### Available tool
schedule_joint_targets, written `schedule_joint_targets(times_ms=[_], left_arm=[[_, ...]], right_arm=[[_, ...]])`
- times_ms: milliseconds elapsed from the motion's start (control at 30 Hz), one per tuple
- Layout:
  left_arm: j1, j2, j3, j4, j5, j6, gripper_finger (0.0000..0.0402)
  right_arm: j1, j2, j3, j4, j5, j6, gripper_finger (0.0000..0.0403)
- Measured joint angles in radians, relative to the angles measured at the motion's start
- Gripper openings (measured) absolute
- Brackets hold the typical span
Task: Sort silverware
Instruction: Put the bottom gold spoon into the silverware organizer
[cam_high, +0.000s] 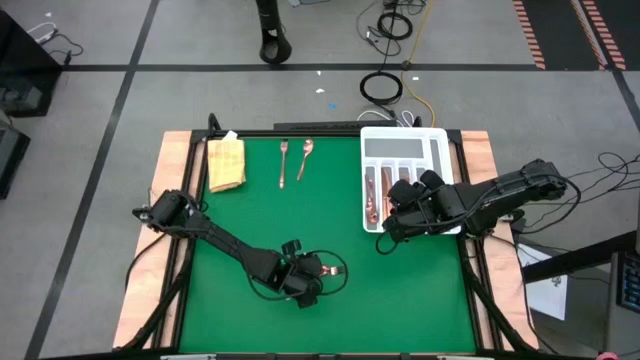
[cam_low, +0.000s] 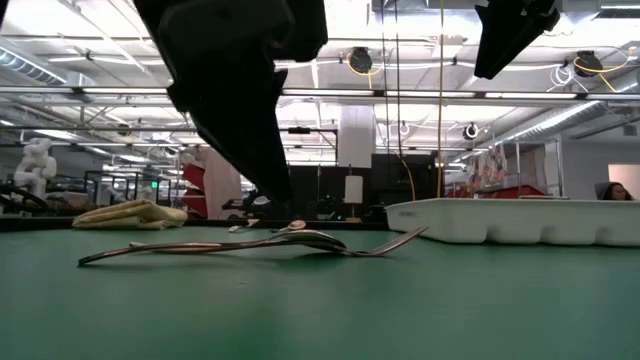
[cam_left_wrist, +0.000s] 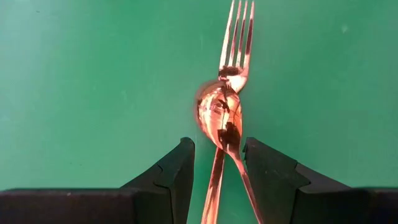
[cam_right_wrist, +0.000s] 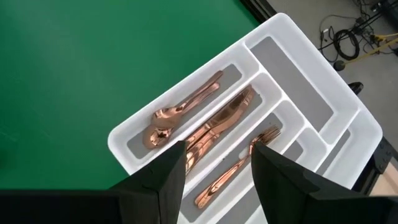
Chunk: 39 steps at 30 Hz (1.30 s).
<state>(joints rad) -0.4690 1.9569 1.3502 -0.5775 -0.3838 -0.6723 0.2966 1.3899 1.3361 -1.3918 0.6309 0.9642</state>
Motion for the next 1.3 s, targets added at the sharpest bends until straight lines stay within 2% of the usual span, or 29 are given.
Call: schedule_joint_targets(times_ms=[633, 733, 900, 1000, 1200, 1300], left_arm=[[-0.023, 0.152, 0.005, 0.032, -0.073, -0.006, 0.0146], [-0.023, 0.138, 0.004, 0.022, -0.064, -0.007, 0.012], [-0.022, 0.093, -0.002, -0.013, -0.028, 0.01, 0.0021], [-0.022, 0.075, -0.003, -0.021, -0.018, 0.019, 0.0013], [0.0, 0.027, -0.003, -0.021, 0.13, 0.064, 0.001], [0.011, -0.01, -0.003, -0.019, 0.159, 0.083, 0.001]], right_arm=[[0.0, 0.0, -0.001, 0.017, -0.007, 0.019, 0.0169], [0.0, 0.0, 0.0, 0.019, -0.013, 0.019, 0.0169], [0.0, 0.0, -0.001, 0.019, -0.029, 0.019, 0.0169], [0.0, 0.0, -0.001, 0.019, -0.03, 0.019, 0.0169], [0.0, 0.0, -0.001, 0.019, -0.03, 0.019, 0.0169], [0.0, 0.0, -0.001, 0.019, -0.03, 0.019, 0.0169]])
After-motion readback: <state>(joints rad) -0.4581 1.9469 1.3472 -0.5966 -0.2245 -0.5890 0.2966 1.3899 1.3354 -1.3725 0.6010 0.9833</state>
